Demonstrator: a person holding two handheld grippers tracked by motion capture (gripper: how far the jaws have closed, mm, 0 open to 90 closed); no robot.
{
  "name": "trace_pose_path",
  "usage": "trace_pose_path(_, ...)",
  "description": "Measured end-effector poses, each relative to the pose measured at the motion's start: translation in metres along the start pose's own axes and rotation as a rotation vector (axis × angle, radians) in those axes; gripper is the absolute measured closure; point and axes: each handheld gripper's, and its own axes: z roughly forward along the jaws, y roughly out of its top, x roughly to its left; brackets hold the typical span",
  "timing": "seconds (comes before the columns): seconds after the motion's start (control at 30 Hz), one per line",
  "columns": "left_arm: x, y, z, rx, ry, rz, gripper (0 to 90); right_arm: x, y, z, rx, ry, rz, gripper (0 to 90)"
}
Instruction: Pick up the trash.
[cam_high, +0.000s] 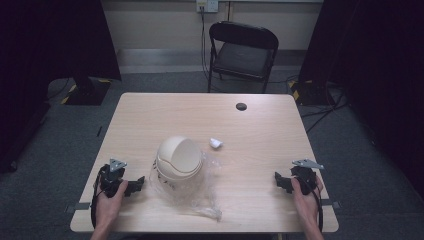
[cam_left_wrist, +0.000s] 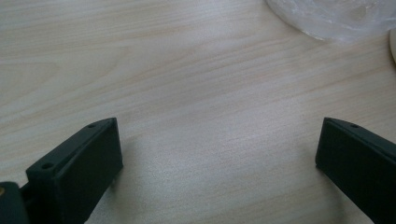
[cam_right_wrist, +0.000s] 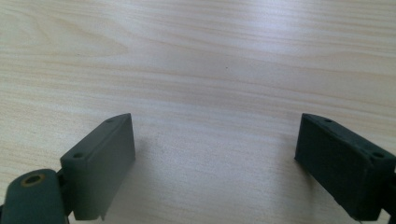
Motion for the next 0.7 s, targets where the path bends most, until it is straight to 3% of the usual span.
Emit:
trace_pose_path(0.3, 0.001, 0.0, 0.0, 0.0, -0.009, 0.009, 0.1, 0.001, 0.003, -0.001, 0.004, 0.001, -0.023, 16.8)
trace_pose_path(0.5, 0.001, 0.0, 0.0, 0.0, -0.01, 0.01, 0.0, 0.014, 0.012, -0.013, -0.026, 0.066, -0.039, 16.6)
trace_pose_path(0.6, 0.001, 0.0, 0.0, 0.001, -0.008, 0.01, 0.0, 0.025, 0.017, -0.016, -0.022, 0.129, -0.04, 15.2)
trace_pose_path(0.7, 0.001, 0.0, 0.0, 0.0, -0.012, 0.01, 0.0, 0.035, 0.021, -0.013, 0.0, 0.157, -0.074, 16.2)
